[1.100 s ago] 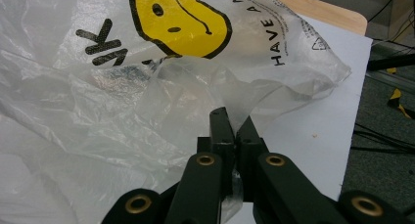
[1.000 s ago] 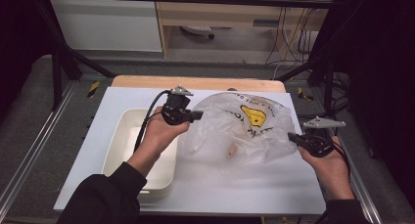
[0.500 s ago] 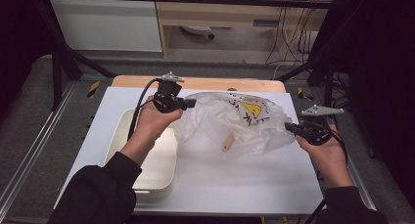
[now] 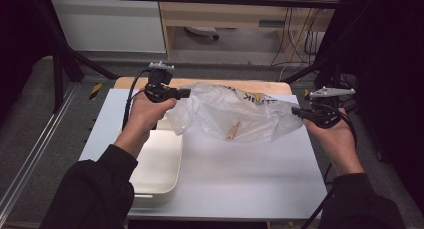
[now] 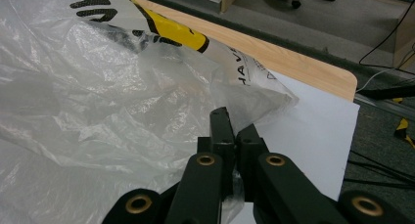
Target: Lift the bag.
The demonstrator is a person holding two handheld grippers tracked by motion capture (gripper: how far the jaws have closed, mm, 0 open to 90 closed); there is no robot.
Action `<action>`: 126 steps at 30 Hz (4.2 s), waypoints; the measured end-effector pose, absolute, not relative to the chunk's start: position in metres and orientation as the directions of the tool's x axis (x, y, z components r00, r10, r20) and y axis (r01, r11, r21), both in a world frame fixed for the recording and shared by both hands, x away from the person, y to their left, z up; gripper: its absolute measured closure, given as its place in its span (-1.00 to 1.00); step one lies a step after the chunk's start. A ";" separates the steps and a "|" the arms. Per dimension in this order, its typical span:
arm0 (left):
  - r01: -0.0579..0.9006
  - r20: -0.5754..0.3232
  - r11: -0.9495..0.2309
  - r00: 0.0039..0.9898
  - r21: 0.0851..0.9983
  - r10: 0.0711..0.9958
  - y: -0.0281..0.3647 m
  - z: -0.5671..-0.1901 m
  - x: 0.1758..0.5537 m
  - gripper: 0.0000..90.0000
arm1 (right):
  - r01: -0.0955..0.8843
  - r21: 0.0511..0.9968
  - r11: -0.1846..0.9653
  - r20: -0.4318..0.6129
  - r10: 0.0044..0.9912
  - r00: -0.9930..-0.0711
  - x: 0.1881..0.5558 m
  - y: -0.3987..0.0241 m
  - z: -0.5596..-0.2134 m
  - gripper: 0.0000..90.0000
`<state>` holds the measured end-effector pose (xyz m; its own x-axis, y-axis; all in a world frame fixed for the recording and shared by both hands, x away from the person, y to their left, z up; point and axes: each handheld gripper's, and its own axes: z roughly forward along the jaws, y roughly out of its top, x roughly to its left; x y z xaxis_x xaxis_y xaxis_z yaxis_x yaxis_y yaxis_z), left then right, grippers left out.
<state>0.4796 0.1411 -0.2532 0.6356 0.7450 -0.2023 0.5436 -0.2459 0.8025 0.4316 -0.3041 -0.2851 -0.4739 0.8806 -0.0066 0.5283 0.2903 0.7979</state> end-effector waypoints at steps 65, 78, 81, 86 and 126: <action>0.474 -0.141 -0.189 0.577 0.860 0.804 0.182 -0.251 0.488 1.00 | 0.483 0.823 0.298 -0.062 0.893 -0.445 0.479 -0.279 -0.262 1.00; 0.535 -0.211 -0.222 0.630 0.815 0.748 0.197 -0.299 0.439 1.00 | 0.495 0.807 0.321 -0.043 0.869 -0.493 0.436 -0.277 -0.303 1.00; 0.540 -0.227 -0.219 0.639 0.813 0.735 0.198 -0.307 0.431 1.00 | 0.502 0.804 0.318 -0.037 0.870 -0.492 0.430 -0.278 -0.312 1.00; 0.548 -0.249 -0.213 0.648 0.809 0.720 0.199 -0.316 0.419 1.00 | 0.516 0.801 0.302 -0.013 0.871 -0.491 0.421 -0.281 -0.327 1.00; 0.538 -0.260 -0.261 0.706 0.801 0.659 0.194 -0.374 0.320 0.97 | 0.649 0.681 0.338 0.056 0.860 -0.507 0.347 -0.288 -0.431 1.00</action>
<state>0.3203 0.1940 -0.3737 0.7061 0.6588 -0.2597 0.5384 -0.2613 0.8011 0.3468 -0.2884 -0.4307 -0.5071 0.8600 0.0562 0.6492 0.3383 0.6812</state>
